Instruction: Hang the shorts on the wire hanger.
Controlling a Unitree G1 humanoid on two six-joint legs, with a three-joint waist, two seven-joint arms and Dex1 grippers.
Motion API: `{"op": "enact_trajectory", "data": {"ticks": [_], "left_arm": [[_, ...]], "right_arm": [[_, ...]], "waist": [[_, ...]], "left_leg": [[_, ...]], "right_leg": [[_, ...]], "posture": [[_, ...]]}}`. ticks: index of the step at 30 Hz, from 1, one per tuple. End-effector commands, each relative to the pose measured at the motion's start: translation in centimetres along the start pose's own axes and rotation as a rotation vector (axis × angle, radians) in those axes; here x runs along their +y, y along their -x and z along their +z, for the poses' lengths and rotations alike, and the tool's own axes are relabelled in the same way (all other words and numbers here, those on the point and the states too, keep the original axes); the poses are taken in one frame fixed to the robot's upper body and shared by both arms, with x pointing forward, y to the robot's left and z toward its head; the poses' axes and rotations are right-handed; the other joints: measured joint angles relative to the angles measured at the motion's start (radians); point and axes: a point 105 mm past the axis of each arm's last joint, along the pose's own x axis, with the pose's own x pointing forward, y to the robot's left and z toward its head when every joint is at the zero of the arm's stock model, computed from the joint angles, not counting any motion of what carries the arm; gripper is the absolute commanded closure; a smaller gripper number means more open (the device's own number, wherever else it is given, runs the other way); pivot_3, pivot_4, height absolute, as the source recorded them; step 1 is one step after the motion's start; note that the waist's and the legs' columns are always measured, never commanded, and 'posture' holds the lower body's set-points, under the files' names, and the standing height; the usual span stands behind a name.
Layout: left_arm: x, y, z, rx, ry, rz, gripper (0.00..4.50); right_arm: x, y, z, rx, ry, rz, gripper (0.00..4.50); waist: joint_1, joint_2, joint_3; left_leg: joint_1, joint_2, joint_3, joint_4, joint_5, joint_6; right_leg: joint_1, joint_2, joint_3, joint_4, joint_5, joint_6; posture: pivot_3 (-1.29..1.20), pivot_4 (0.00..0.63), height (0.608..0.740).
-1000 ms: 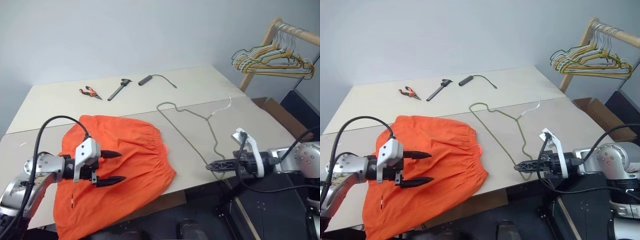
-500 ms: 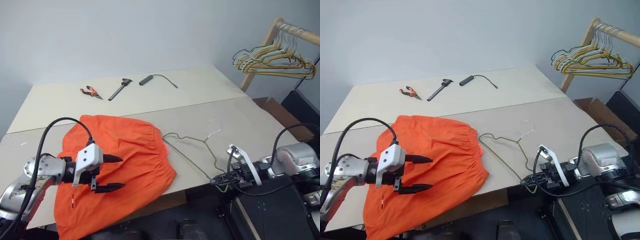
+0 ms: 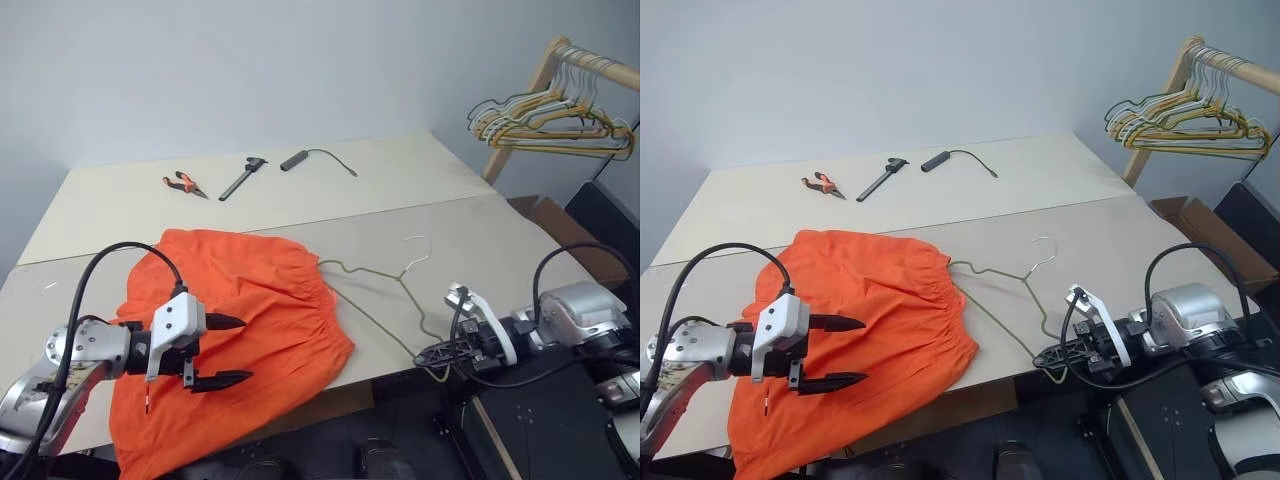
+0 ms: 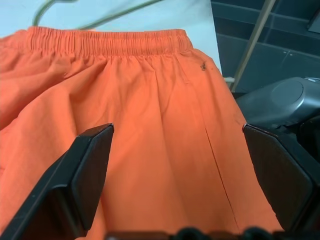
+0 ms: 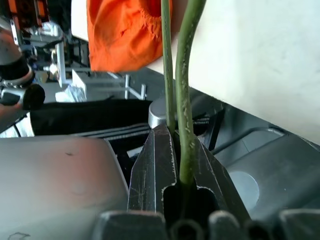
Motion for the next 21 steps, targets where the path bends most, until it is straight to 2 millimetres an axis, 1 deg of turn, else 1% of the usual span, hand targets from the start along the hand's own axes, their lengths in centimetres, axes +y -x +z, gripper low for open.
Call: {"op": "enact_trajectory", "data": {"ticks": [1,11,15,19,21], "left_arm": [[0.0,0.3,0.6,-0.006,-0.032,0.018,0.02],[-0.3,-0.1,0.5,-0.004,-0.034,0.043,0.02],[-0.4,-0.2,0.6,-0.011,-0.033,0.054,0.02],[-0.4,-0.5,0.5,-0.013,-0.032,0.058,0.02],[-0.4,-0.6,0.6,-0.016,-0.032,0.060,0.02]], "right_arm": [[0.5,-0.3,0.9,0.038,0.059,0.008,4.50],[-0.9,-0.6,4.4,0.071,0.107,-0.079,4.50],[-1.0,-0.3,5.6,0.080,0.143,-0.103,4.50],[-1.2,-0.9,6.7,0.081,0.158,-0.117,4.50],[-0.9,-1.2,7.6,0.063,0.175,-0.111,4.50]], "waist": [[0.001,0.000,0.000],[0.015,0.000,0.000],[0.022,0.000,0.000],[0.019,0.001,0.000],[0.018,0.001,0.000]], "left_leg": [[0.000,0.000,0.000,0.000,0.000,0.000],[-0.001,0.000,0.002,0.000,0.000,-0.001],[-0.002,-0.001,0.002,0.000,0.001,-0.002],[-0.002,0.000,0.003,0.000,0.003,-0.005],[-0.002,0.000,0.004,0.000,0.003,-0.005]], "right_leg": [[0.000,0.000,0.000,0.000,0.000,0.000],[-0.002,0.000,0.001,0.001,0.000,0.000],[-0.003,0.000,0.001,0.002,0.000,-0.001],[-0.005,0.000,0.003,0.003,0.001,-0.001],[-0.006,0.000,0.003,0.004,0.001,-0.001]], "posture": [[-0.05,0.000,0.740],[-0.01,0.000,0.740],[-0.01,0.000,0.740],[0.00,0.000,0.740],[0.00,0.000,0.740]]}}
